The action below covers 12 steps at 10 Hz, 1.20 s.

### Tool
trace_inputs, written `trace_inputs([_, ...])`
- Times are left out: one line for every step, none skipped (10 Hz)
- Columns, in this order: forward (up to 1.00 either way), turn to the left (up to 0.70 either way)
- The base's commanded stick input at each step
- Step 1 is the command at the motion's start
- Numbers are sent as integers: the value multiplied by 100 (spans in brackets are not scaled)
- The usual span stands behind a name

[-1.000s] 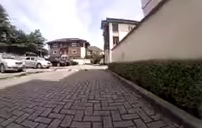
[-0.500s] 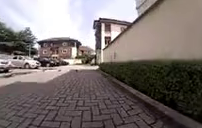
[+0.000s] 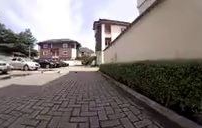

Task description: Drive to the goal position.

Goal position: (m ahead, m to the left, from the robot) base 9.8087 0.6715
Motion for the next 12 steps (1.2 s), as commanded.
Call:
trace_inputs([50,0])
trace_inputs([50,0])
trace_inputs([50,0])
trace_inputs([50,6])
trace_inputs([50,39])
trace_inputs([50,50])
trace_inputs([50,50])
trace_inputs([50,50])
trace_inputs([50,0])
trace_inputs([50,0])
trace_inputs([50,0])
trace_inputs([50,0])
